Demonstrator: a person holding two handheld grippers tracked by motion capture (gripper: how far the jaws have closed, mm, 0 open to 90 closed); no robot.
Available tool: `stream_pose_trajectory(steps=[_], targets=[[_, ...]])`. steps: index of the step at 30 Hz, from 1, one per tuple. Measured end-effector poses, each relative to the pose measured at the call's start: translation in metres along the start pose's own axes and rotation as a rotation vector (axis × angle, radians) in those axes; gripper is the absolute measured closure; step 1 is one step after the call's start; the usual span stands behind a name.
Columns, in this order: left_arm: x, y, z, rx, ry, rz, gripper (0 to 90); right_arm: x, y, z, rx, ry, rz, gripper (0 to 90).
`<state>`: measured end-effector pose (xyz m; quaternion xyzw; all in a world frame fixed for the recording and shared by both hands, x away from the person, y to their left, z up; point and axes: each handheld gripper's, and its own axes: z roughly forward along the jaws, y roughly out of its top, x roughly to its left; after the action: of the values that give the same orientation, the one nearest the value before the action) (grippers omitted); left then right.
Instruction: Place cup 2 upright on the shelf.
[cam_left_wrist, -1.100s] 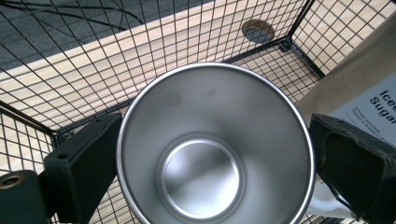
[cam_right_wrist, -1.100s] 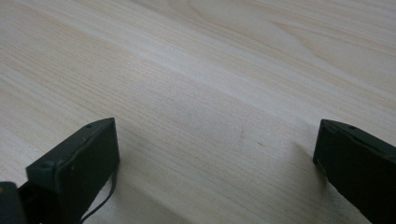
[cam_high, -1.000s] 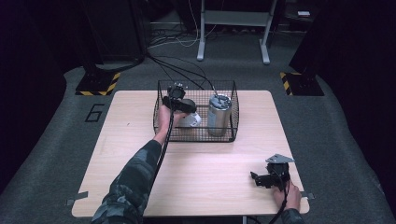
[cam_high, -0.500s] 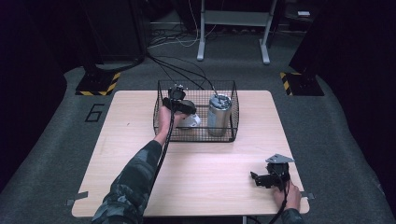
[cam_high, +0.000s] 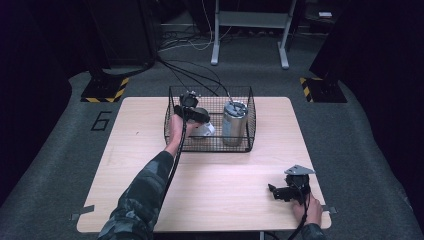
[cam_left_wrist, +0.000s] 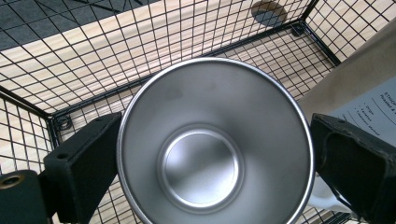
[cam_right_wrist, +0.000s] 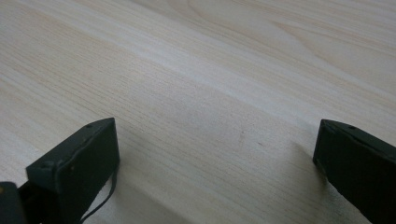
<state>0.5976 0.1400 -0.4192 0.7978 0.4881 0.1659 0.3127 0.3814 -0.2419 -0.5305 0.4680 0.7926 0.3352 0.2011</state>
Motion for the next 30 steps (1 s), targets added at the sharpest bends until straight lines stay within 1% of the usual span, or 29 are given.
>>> stream_pose_trajectory(steps=[3,9,11,14,17,22,24,30], targets=[[-0.001,0.000,0.000,-0.001,0.004,0.003,5.6,0.000,0.000,0.000,0.000,0.000,0.001,0.0],[0.000,-0.001,-0.003,-0.017,-0.005,-0.016,4.9,0.000,0.000,0.000,0.000,0.000,0.000,0.0],[0.000,-0.001,-0.006,-0.029,-0.008,-0.015,3.2,0.000,0.000,0.000,0.000,0.000,0.000,0.0],[0.000,0.001,-0.012,-0.042,-0.009,-0.002,2.1,0.000,0.000,0.000,0.000,0.000,0.000,0.0],[-0.001,0.002,-0.019,-0.060,-0.008,0.005,1.2,0.000,0.000,0.000,0.000,0.000,0.000,0.0],[-0.002,0.003,-0.032,-0.078,-0.023,0.019,0.2,0.000,0.000,0.000,0.000,0.000,0.000,0.0],[-0.004,0.004,-0.039,-0.083,-0.026,0.038,0.1,0.000,0.000,0.000,0.000,0.000,0.000,0.0],[-0.007,0.001,-0.062,-0.109,-0.060,0.070,0.1,0.000,0.000,0.000,0.000,0.000,0.001,0.0]])
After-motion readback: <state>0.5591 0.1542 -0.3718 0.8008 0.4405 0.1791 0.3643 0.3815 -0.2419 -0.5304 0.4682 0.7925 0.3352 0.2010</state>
